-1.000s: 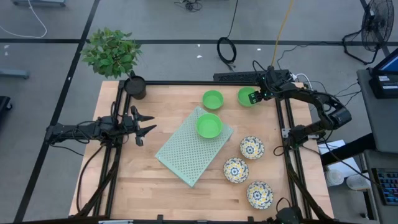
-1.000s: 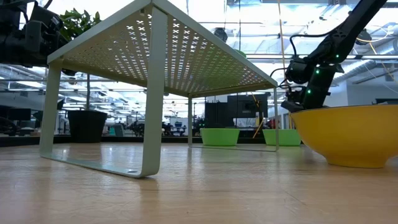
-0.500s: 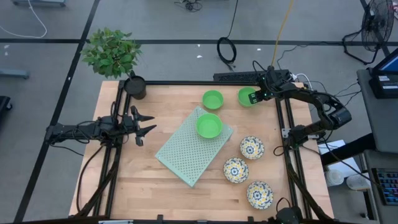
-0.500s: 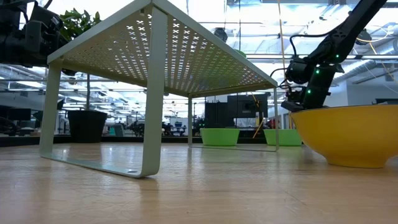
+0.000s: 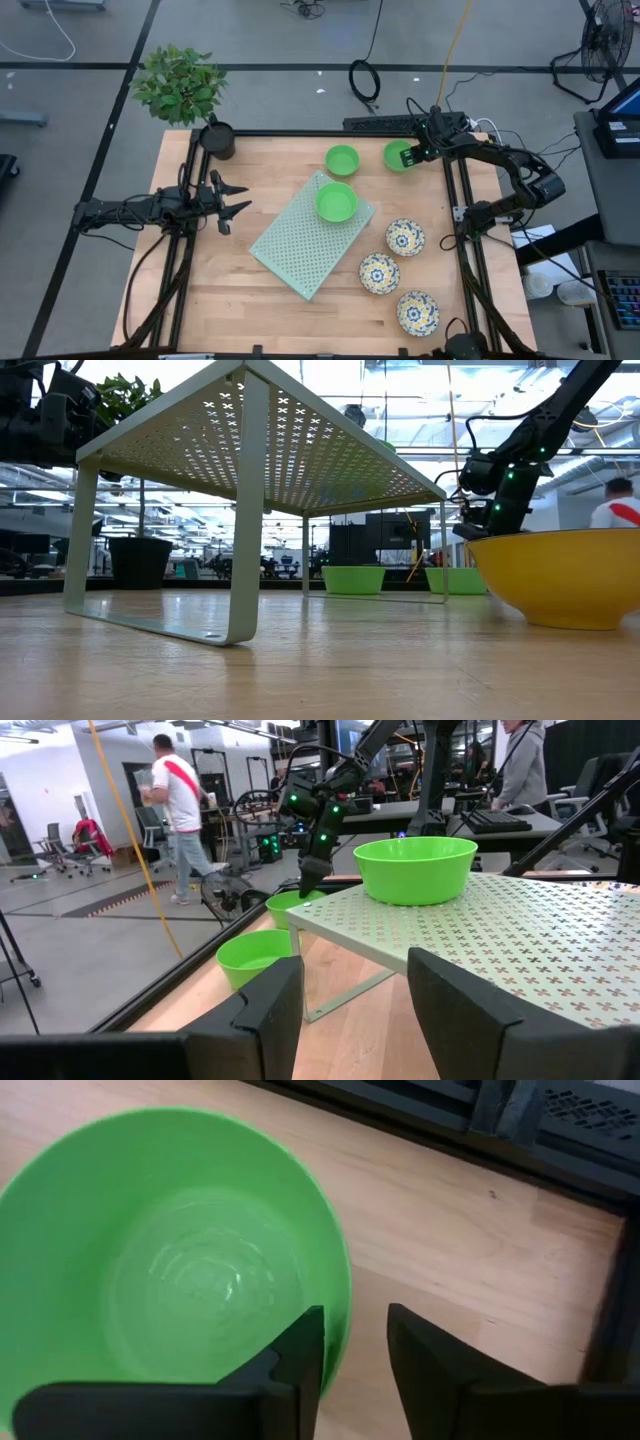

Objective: Pick & Place Mini bowls
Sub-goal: Stack the right green bowl on the green bowl on the shelf

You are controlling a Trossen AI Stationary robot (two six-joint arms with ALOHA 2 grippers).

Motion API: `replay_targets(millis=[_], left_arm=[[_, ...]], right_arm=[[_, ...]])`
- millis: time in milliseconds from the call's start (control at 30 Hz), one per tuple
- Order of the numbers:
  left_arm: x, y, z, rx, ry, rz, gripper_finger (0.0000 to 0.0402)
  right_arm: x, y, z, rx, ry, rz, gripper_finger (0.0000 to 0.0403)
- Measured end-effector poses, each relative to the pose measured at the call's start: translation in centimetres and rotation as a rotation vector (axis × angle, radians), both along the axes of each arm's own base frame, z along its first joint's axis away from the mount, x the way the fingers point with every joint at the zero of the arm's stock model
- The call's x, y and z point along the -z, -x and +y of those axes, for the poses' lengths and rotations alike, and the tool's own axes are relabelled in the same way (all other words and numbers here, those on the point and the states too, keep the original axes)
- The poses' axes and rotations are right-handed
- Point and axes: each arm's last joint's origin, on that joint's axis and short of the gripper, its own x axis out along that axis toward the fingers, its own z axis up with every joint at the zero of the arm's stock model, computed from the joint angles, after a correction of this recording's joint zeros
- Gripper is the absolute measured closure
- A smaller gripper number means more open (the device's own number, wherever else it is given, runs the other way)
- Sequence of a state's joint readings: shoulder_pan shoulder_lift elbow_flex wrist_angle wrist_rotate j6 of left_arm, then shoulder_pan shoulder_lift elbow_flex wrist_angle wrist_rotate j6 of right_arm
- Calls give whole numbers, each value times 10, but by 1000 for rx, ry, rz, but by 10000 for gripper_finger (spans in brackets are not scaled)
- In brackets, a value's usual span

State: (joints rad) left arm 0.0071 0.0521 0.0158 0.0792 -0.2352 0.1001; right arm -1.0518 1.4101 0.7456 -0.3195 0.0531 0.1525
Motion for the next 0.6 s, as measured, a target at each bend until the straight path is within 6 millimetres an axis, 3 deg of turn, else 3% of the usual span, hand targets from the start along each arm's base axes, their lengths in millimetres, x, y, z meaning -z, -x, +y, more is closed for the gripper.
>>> replay_targets(millis=[600], left_arm=[[0, 0, 0, 0, 0, 0, 220]], right_arm=[[2, 2, 4, 7, -45, 25, 325]])
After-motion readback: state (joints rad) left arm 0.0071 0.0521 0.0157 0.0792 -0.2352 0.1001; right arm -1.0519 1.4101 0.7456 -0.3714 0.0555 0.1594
